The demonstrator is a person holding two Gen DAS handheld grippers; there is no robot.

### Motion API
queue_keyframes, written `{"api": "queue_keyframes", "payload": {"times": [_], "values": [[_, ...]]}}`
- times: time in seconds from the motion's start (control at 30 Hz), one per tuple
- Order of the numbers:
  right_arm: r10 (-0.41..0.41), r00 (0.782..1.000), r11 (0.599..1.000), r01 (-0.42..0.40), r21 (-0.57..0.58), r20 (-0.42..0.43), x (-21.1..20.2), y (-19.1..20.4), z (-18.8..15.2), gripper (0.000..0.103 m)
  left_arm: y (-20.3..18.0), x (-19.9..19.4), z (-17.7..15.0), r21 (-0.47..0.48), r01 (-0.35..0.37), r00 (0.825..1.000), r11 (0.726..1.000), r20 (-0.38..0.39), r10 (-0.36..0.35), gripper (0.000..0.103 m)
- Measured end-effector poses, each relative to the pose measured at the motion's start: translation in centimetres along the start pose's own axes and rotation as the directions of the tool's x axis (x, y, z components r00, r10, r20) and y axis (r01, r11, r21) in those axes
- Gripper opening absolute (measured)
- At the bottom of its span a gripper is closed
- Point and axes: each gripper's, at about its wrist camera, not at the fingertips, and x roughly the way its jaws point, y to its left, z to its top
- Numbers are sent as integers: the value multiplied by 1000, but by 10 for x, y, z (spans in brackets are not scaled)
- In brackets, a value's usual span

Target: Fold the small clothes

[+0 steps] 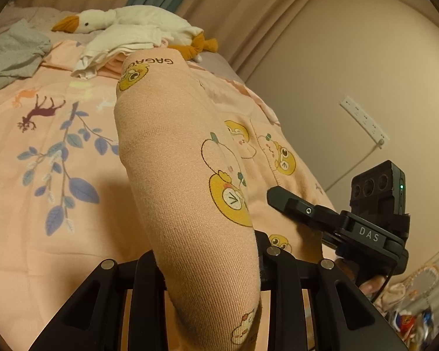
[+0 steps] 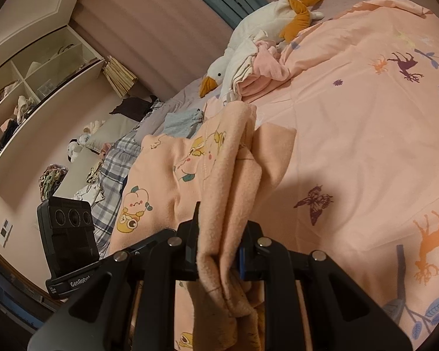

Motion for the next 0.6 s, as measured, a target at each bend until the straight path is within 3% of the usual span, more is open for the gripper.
{"api": "queue_keyframes", "payload": {"times": [0.37,0.6], "values": [[44,999,998,-45,-50,-22,25,29,1,19,18,-30,3,4,-65,997,998,41,65,28],[58,996,995,-63,-82,-62,56,48,3,19,41,-44,6,-49,-100,993,994,64,103,28]]}}
